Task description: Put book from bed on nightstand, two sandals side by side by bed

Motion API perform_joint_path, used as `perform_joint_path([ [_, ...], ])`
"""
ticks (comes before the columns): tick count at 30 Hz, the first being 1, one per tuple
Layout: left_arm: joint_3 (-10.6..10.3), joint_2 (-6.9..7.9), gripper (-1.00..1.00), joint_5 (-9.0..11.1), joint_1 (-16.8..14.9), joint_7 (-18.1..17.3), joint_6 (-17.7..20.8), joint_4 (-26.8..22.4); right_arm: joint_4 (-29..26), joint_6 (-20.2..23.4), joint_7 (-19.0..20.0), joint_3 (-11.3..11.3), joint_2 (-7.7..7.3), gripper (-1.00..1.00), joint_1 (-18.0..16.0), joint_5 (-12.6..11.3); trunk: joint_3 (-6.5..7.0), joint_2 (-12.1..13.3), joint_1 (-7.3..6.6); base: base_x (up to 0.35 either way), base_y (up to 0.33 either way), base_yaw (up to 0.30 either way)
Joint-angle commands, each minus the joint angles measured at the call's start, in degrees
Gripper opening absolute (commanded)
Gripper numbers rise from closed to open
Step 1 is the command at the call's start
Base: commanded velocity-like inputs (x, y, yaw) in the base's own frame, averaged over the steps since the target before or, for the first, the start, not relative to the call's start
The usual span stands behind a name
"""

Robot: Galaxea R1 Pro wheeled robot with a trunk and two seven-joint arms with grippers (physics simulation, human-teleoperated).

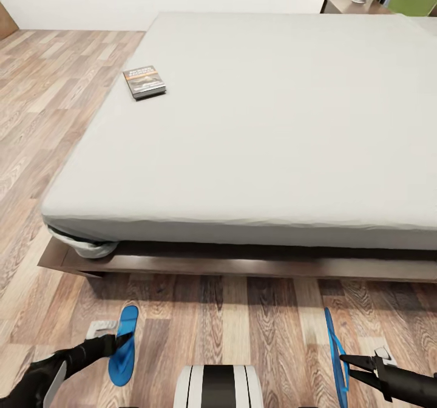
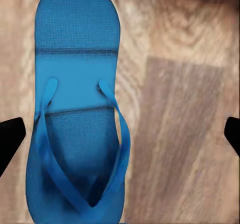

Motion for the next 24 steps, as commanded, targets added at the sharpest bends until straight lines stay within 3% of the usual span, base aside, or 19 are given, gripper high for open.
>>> perform_joint_path([
  [1, 0.99, 0.29, 1.0, -0.41, -0.02, -2.22, 0.46, -0.09, 0.0, 0.62, 0.0, 0.35, -0.05, -1.0, -0.04, -0.45, -0.04, -0.02, -0.01, 0.0, 0.0, 0.0],
  [2, 2.12, 1.1, 1.0, -0.42, -0.02, -5.61, 0.47, -0.08, 0.01, 0.62, 0.0, 0.35, -0.05, -1.0, -0.04, -0.45, -0.04, -0.02, -0.01, 0.0, 0.0, 0.0],
  [3, 4.19, 2.68, 1.0, -0.42, -0.02, -12.15, 0.51, -0.05, 0.03, 0.59, -0.02, 0.32, -0.05, -1.0, -0.04, -0.45, -0.04, -0.02, -0.01, 0.0, 0.0, 0.0],
  [5, 5.97, 3.63, 1.0, -0.44, -0.02, -16.69, 0.53, -0.03, 0.06, 0.55, -0.12, 0.3, -0.05, -1.0, -0.04, -0.43, -0.04, -0.02, -0.01, 0.0, 0.0, 0.0],
  [7, 6.98, 3.98, 1.0, -0.48, -0.02, -18.73, 0.51, -0.03, 0.18, 0.51, -0.27, 0.28, -0.03, -1.0, -0.04, -0.39, -0.04, -0.02, -0.01, 0.0, 0.007, 0.0],
  [19, 7.69, 4.21, 1.0, -0.51, -0.02, -20.05, 0.51, -0.02, 0.55, 0.29, -0.9, 0.1, 0.04, -1.0, -0.04, -0.28, -0.04, -0.02, -0.01, 0.0, 0.254, 0.0],
  [24, 7.69, 4.21, 1.0, -0.51, -0.02, -20.04, 0.51, -0.02, 0.4, -0.9, -6.03, 0.02, 0.04, -1.0, -0.04, -0.27, -0.04, -0.02, -0.01, 0.0, 0.297, 0.0],
])
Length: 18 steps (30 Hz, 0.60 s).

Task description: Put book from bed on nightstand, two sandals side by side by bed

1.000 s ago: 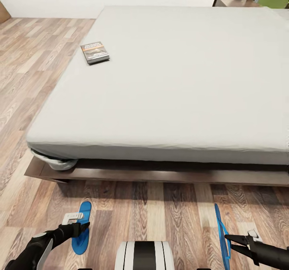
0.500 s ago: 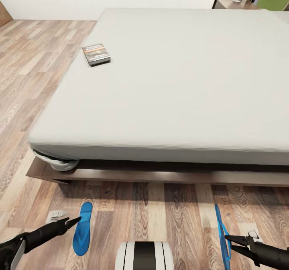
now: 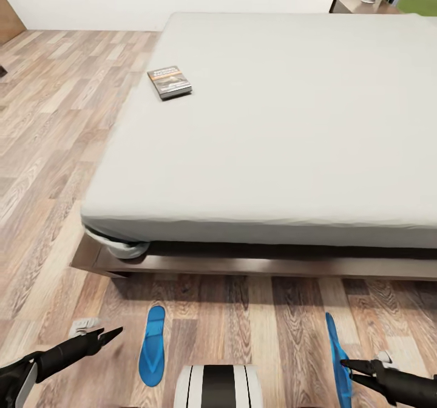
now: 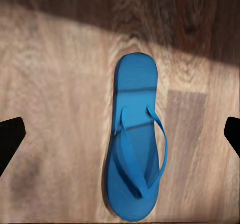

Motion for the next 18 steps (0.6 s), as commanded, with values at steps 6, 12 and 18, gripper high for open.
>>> perform_joint_path([
  [6, 0.35, -0.06, 1.0, -0.41, -0.05, -0.4, 0.48, -0.03, -0.69, -4.38, -24.68, 0.09, -0.06, -1.0, -0.04, -0.61, -0.03, -0.02, -0.01, 0.0, 0.297, 0.0],
  [12, 0.35, -0.06, 1.0, -0.41, -0.05, -0.45, 0.48, -0.03, -0.84, -8.29, -31.43, 0.01, -0.06, -1.0, -0.04, -0.71, -0.03, -0.02, -0.01, 0.0, 0.3, 0.0],
  [18, 0.35, -0.06, 1.0, -0.41, -0.05, -0.47, 0.48, -0.03, -1.01, -8.7, -31.79, 0.0, -0.06, -1.0, -0.04, -0.78, -0.03, -0.02, -0.01, 0.0, 0.221, 0.0],
])
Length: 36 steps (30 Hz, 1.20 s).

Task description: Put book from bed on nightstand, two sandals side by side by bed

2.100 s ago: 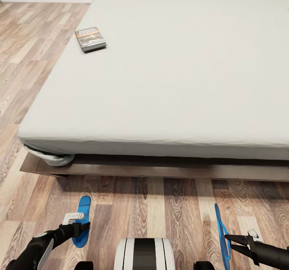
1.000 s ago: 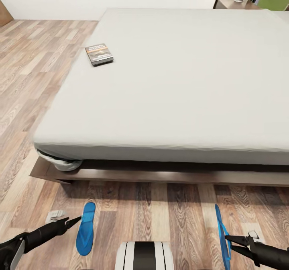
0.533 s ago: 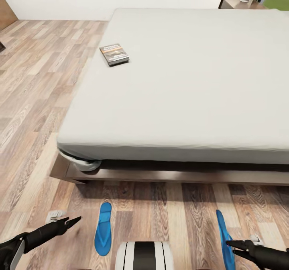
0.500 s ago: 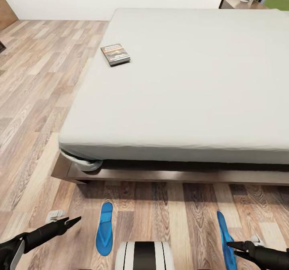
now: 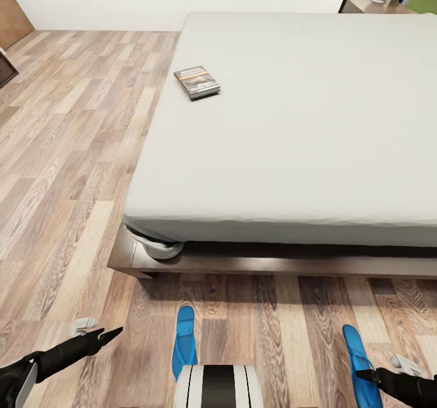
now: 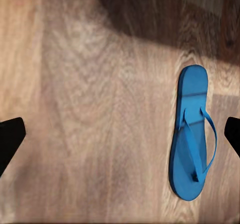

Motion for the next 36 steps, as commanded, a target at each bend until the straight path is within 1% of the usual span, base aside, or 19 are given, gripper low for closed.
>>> perform_joint_path([
  [1, 0.35, -0.06, 1.0, -0.41, -0.05, -0.39, 0.51, -0.06, -0.12, 0.41, -0.1, 0.23, -0.05, -1.0, -0.02, -0.55, -0.03, -0.02, -0.01, 0.0, 0.033, 0.0],
  [5, 0.35, -0.06, 1.0, -0.41, -0.05, -0.33, 0.51, -0.06, -1.9, -1.5, -0.09, 0.23, -0.05, -1.0, -0.02, -0.52, -0.03, -0.02, -0.01, 0.0, 0.094, 0.0],
  [12, 0.35, -0.08, 1.0, -0.41, -0.05, -0.13, 0.51, -0.06, -2.62, -3.19, -0.2, 0.23, 0.02, -1.0, -0.02, -0.42, -0.03, -0.02, -0.01, 0.0, 0.288, 0.0],
  [15, 0.35, -0.12, 1.0, -0.41, -0.05, -0.1, 0.51, -0.06, -2.58, -4.19, -0.85, 0.23, 0.04, -1.0, -0.02, -0.34, -0.03, -0.02, -0.01, 0.0, 0.311, 0.0],
  [17, 0.35, -0.13, 1.0, -0.41, -0.05, -0.09, 0.51, -0.06, -2.56, -4.56, -3.44, 0.23, 0.04, -1.0, -0.02, -0.33, -0.03, -0.02, -0.01, 0.0, 0.313, 0.0],
  [18, 0.35, -0.13, 1.0, -0.41, -0.05, -0.09, 0.51, -0.06, -2.6, -5.02, -5.86, 0.23, 0.04, -1.0, -0.02, -0.32, -0.03, -0.02, -0.01, 0.0, 0.314, 0.0],
  [19, 0.35, -0.17, 1.0, -0.43, -0.05, -0.09, 0.51, -0.06, -2.7, -6.44, -10.65, 0.23, 0.04, -1.0, -0.02, -0.32, -0.03, -0.02, -0.01, 0.0, 0.315, 0.0],
  [20, 0.35, -0.19, 1.0, -0.44, -0.05, -0.09, 0.51, -0.06, -2.78, -7.73, -14.01, 0.23, 0.04, -1.0, -0.02, -0.35, -0.03, -0.02, -0.01, 0.0, 0.315, 0.0],
  [23, 0.35, -0.23, 1.0, -0.44, -0.05, -0.09, 0.51, -0.06, -4.03, -10.8, -22.12, 0.23, 0.06, -1.0, -0.02, -0.38, -0.03, -0.02, -0.01, 0.0, 0.315, 0.0],
  [27, 0.35, -0.4, 1.0, -0.41, -0.05, -0.31, 0.51, 0.03, -6.73, -11.67, -24.58, 0.29, 0.21, -1.0, -0.02, -0.32, -0.03, -0.02, -0.01, 0.0, 0.316, 0.0],
  [36, 0.06, -0.76, 1.0, -0.5, -0.05, -0.14, 0.11, 3.05, -6.61, -11.99, -24.76, 0.43, 0.39, -1.0, -0.02, -0.32, -0.03, -0.02, -0.01, 0.0, 0.318, 0.0],
])
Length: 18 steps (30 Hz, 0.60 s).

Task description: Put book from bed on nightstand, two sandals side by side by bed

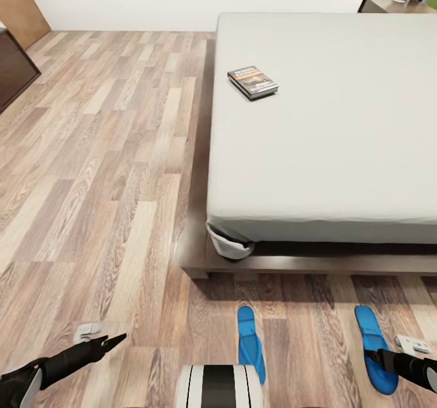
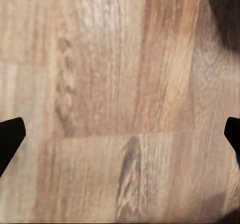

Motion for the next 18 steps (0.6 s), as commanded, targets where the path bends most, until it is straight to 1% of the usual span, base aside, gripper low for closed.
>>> perform_joint_path([
  [1, 0.37, -0.08, 1.0, -0.42, -0.05, -0.41, 0.49, 0.02, -0.06, 0.26, -0.09, 0.19, -0.07, -1.0, -0.03, -0.44, -0.03, -0.02, -0.01, 0.0, 0.318, 0.0],
  [6, 0.41, -0.78, 1.0, -0.58, -0.05, -0.43, 0.38, 0.1, -0.03, 0.25, -0.09, 0.12, -0.07, -1.0, -0.03, -0.44, -0.03, -0.02, -0.01, 0.0, 0.314, 0.0],
  [18, 0.44, -0.86, 1.0, -0.51, -0.05, -0.43, 0.37, 0.1, -0.02, 0.17, -0.09, 0.12, -0.07, -1.0, -0.03, -0.44, -0.03, -0.02, -0.01, 0.0, 0.308, 0.0],
])
